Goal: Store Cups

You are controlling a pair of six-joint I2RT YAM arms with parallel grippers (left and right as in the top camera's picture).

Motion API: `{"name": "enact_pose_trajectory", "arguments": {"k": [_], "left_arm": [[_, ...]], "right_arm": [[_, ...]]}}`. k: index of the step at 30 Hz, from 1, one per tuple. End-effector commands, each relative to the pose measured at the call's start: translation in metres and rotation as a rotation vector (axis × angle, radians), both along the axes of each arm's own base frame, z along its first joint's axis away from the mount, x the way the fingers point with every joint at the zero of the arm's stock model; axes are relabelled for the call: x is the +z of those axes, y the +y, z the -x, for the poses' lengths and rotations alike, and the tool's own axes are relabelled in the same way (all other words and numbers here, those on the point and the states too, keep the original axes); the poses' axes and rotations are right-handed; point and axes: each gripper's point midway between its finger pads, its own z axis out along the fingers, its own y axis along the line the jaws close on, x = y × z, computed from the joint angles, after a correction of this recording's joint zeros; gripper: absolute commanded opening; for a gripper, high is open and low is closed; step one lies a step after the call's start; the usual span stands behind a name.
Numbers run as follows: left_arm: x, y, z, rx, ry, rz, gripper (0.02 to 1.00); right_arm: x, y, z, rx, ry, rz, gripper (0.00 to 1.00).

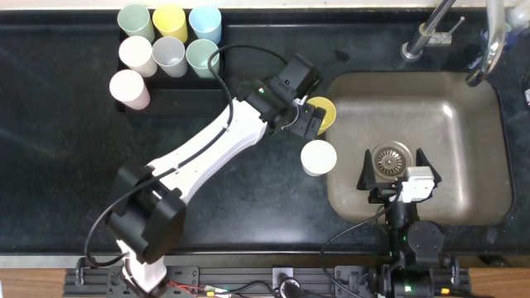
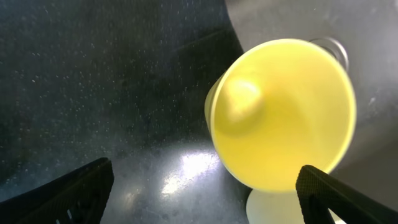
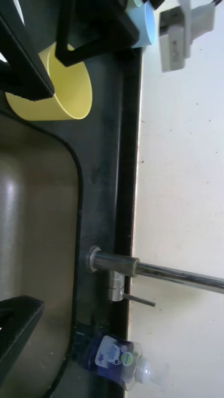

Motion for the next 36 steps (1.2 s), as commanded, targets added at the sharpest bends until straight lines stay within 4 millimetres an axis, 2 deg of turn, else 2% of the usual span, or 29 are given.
{"name": "enact_pose_trajectory", "arguments": {"k": [1,2,3,6,7,18,21,23,26,28,30,33,36], "left_arm": [[-0.003,-0.010,-0.006,0.014,-0.002,0.023,0.941],[-0.006,-0.011,-0.007,0.017,-0.002,0.024,0.895],[-0.007,-0.012,-0.008,0.017,-0.001,0.023,0.785],[-0.009,-0.009,-0.010,0.025,-0.010,0.008,0.194],[-0.009,-0.008,-0.011,0.028,-0.015,0.004,0.047],[-0.006,-0.004,-0.019,0.046,-0.029,0.012,0.036],[0.009,0.002,-0.020,0.086,-0.050,0.023,0.036],[0.032,0.016,-0.022,0.166,-0.082,0.027,0.036],[0.077,0.048,-0.022,0.273,-0.147,0.036,0.036],[0.106,0.076,-0.019,0.356,-0.180,0.047,0.036],[0.129,0.113,-0.013,0.459,-0.180,0.059,0.036],[0.142,0.175,0.001,0.652,-0.120,0.052,0.036],[0.136,0.235,0.017,0.849,-0.034,0.016,0.036]], "right_arm": [[0.001,0.002,0.000,0.010,-0.009,0.003,0.998],[0.001,0.002,0.000,0.010,-0.009,0.003,0.996],[0.001,0.002,0.000,0.010,-0.009,0.003,0.998],[0.001,0.002,0.000,0.010,-0.009,0.003,0.998],[0.001,0.002,0.000,0.010,-0.009,0.003,0.998],[0.001,0.002,0.000,0.010,-0.009,0.003,0.996],[0.001,0.002,0.000,0.010,-0.009,0.003,0.996],[0.001,0.002,0.000,0.010,-0.009,0.003,0.998],[0.001,0.002,0.000,0.010,-0.009,0.003,0.998],[0.001,0.002,0.000,0.010,-0.009,0.003,0.998],[0.001,0.002,0.000,0.010,-0.009,0.003,0.998],[0.001,0.002,0.000,0.010,-0.009,0.003,0.998],[0.001,0.002,0.000,0.010,-0.009,0.003,0.996]]}}
